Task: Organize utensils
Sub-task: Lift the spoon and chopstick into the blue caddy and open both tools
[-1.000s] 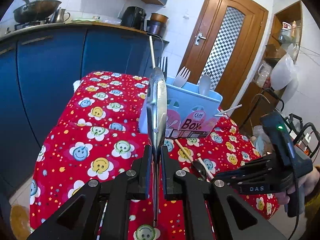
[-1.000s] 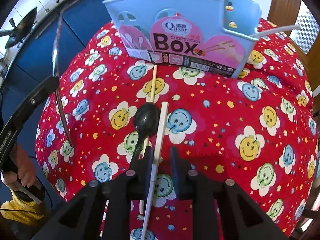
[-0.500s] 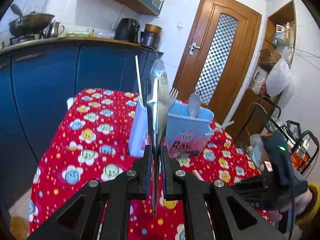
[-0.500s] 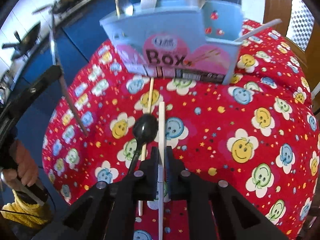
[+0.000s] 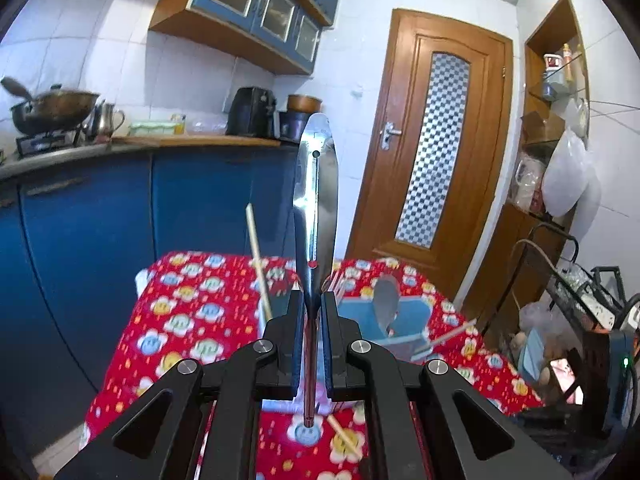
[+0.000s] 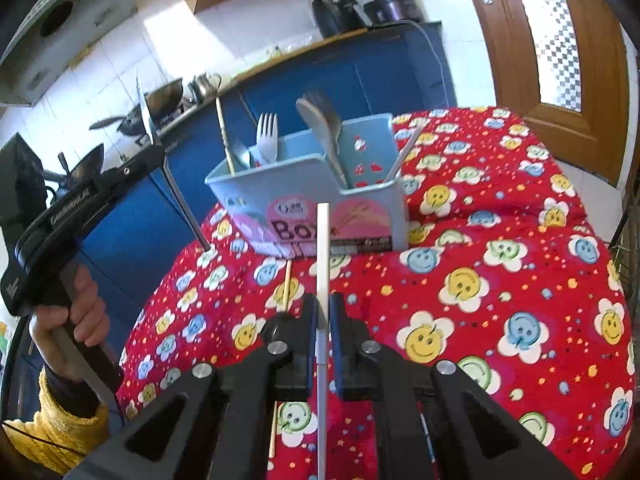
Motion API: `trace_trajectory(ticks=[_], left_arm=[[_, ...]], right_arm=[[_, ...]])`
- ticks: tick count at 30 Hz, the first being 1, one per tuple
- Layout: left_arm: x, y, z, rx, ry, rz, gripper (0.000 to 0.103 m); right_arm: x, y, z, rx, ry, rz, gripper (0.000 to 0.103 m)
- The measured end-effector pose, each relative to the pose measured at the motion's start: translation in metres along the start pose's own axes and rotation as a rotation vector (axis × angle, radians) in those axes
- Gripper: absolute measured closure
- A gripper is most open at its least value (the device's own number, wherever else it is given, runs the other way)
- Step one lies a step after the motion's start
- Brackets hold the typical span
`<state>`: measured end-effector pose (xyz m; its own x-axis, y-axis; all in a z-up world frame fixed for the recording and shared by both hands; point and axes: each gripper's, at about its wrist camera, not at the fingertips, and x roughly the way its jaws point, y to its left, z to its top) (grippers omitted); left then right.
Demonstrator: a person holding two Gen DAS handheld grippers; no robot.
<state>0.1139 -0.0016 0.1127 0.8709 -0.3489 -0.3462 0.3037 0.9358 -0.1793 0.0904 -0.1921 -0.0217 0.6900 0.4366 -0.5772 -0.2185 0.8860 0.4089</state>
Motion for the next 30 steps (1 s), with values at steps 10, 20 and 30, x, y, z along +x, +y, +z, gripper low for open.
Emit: trace_trajectory(ticks=[10,20,30], left_arm=[[0.016,-0.008,0.031,0.007,-0.097,0.029,0.095],[0.035,0.003,0.046,-0.027,-0.17,0.066,0.095],[0.059,0.007,0.02,-0.014,-0.12,0.052,0.095]], right_arm=[[-0.017,-0.015,0.015,0.013,-0.126,-0.001,0.095],[-0.026,-0.02,0.044,-0.004,-0.237,0.022,0.095],[-0.015,-0.008,0.088,-0.049,-0.346,0.029,0.095]])
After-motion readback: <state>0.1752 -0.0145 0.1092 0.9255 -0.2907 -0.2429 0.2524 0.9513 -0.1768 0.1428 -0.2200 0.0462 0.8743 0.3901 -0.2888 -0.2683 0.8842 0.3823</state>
